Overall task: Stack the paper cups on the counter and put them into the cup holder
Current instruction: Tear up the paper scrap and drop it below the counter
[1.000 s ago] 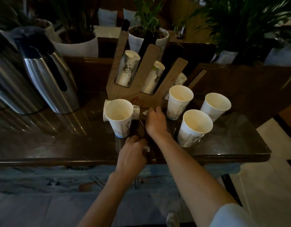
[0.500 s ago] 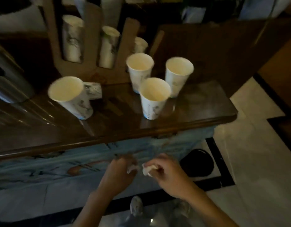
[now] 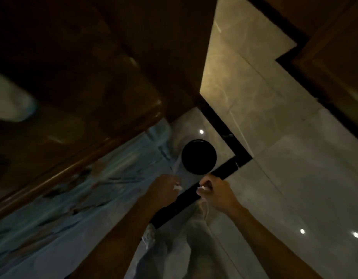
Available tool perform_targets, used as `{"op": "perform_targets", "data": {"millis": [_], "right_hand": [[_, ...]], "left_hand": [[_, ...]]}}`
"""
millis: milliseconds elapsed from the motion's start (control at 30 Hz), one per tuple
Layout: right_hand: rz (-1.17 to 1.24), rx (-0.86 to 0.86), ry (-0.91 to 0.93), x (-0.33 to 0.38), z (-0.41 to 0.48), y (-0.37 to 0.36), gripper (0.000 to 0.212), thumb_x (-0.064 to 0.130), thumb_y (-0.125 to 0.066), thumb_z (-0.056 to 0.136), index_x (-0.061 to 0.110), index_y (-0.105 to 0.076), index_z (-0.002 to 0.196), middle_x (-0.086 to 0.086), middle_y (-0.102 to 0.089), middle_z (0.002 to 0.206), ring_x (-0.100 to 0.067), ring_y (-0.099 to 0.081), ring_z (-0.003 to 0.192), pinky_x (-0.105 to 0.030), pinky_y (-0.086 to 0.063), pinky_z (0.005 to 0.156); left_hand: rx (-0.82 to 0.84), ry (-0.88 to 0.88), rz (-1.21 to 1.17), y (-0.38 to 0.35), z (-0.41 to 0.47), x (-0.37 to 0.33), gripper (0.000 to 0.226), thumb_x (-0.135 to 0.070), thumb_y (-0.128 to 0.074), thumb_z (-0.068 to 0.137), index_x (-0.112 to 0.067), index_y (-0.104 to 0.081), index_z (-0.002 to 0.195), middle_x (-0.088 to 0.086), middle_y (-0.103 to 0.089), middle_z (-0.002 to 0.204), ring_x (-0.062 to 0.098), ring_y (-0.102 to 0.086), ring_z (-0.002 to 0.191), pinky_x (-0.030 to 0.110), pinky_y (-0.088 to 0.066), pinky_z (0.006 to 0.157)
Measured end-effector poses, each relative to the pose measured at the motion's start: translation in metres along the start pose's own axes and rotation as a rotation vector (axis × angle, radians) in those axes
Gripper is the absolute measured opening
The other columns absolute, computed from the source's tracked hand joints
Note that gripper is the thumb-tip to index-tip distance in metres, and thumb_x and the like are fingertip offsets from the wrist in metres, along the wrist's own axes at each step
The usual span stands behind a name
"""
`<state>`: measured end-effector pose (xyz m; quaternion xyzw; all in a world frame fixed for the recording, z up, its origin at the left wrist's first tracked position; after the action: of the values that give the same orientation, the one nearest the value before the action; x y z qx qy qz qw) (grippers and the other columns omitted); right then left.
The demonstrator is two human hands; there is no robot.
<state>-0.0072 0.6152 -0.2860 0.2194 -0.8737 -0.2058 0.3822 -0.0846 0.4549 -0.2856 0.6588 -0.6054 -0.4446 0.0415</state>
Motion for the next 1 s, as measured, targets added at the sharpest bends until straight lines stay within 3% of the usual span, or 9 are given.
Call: {"op": "perform_targets", "data": {"millis": [67,200,300,433,600,733,800,933,1000], "right_hand": [[-0.016,0.042,0.02,-0.037,0.041,0.001,0.021,0.018,-0.06,0.101,0.008,-0.073,0.115,-0.015,-0.074,0.113,-0.031,-0.07,0.103,-0.037,-0.053,0.089],[-0.02,0.152,-0.003,-0.111,0.129,-0.021,0.052,0.04,-0.033,0.107,0.008,-0.072,0.121,-0.011,-0.07,0.127,-0.024,-0.064,0.117,-0.024,-0.043,0.095],[-0.099,0.212,-0.043,-0.165,0.197,-0.048,0.032,0.029,-0.052,0.104,0.012,-0.064,0.128,-0.009,-0.065,0.131,-0.02,-0.06,0.121,-0.022,-0.042,0.094],[-0.12,0.276,-0.039,-0.223,0.291,-0.1,0.041,0.005,-0.06,0.097,0.008,-0.054,0.138,-0.013,-0.056,0.139,-0.024,-0.056,0.127,-0.023,-0.045,0.097],[-0.28,0.272,-0.02,-0.27,0.378,-0.152,0.032,0.015,-0.057,0.102,0.011,-0.058,0.134,-0.015,-0.061,0.131,-0.031,-0.059,0.121,-0.034,-0.048,0.092],[-0.5,0.329,-0.041,-0.285,0.402,-0.185,0.057,0.029,-0.063,0.098,0.014,-0.04,0.148,-0.017,-0.05,0.141,-0.037,-0.05,0.128,-0.044,-0.046,0.099],[-0.58,0.324,-0.048,-0.285,0.401,-0.192,0.066,0.036,-0.06,0.098,0.013,-0.031,0.153,-0.019,-0.044,0.148,-0.039,-0.042,0.135,-0.049,-0.037,0.109],[-0.628,0.237,-0.032,-0.266,0.36,-0.186,0.055,0.04,-0.056,0.098,0.017,-0.046,0.146,-0.016,-0.045,0.15,-0.039,-0.029,0.144,-0.058,-0.003,0.121],[-0.593,0.208,-0.063,-0.255,0.324,-0.178,0.053,0.047,-0.051,0.099,0.02,-0.05,0.144,-0.014,-0.043,0.151,-0.039,-0.026,0.145,-0.06,0.002,0.119]], "left_hand": [[0.004,0.002,0.025,-0.027,0.056,-0.012,0.019,-0.003,-0.075,0.091,0.004,-0.076,0.109,0.021,-0.076,0.111,0.029,-0.076,0.102,0.025,-0.048,0.087],[0.141,0.085,0.087,-0.094,0.164,-0.001,0.027,-0.012,-0.057,0.102,-0.004,-0.07,0.123,0.015,-0.068,0.129,0.027,-0.065,0.119,0.032,-0.049,0.101],[0.181,0.117,0.133,-0.142,0.239,0.026,0.025,-0.012,-0.056,0.1,-0.005,-0.069,0.12,0.014,-0.067,0.125,0.028,-0.065,0.117,0.029,-0.051,0.095],[0.231,0.139,0.187,-0.206,0.325,0.078,0.028,-0.011,-0.06,0.097,-0.007,-0.066,0.124,0.014,-0.065,0.122,0.029,-0.065,0.114,0.027,-0.048,0.085],[0.293,0.092,0.369,-0.262,0.401,0.127,0.034,-0.02,-0.061,0.097,-0.01,-0.061,0.13,0.013,-0.069,0.125,0.031,-0.066,0.117,0.038,-0.054,0.092],[0.391,0.056,0.755,-0.288,0.417,0.153,0.052,-0.042,-0.045,0.105,-0.027,-0.04,0.154,0.006,-0.052,0.154,0.03,-0.043,0.147,0.055,-0.02,0.125],[0.443,0.034,0.822,-0.291,0.408,0.157,0.061,-0.051,-0.04,0.105,-0.035,-0.022,0.161,0.002,-0.03,0.169,0.03,-0.02,0.158,0.059,-0.002,0.127],[0.414,0.009,0.801,-0.268,0.355,0.145,0.059,-0.05,-0.034,0.106,-0.033,-0.022,0.162,0.002,-0.022,0.172,0.029,-0.012,0.16,0.061,0.003,0.127],[0.483,0.107,0.727,-0.26,0.321,0.141,0.058,-0.05,-0.033,0.107,-0.029,-0.026,0.161,0.005,-0.021,0.171,0.031,-0.013,0.159,0.062,0.0,0.126]]}}
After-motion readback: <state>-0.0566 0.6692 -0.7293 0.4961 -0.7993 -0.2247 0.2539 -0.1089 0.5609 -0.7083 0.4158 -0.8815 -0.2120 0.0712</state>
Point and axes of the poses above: each hand's wrist, its own z-axis towards the middle knuckle, its own y-axis out of the back of the hand, x = y × z, the point moved 8 cm from there along z, towards the middle knuckle
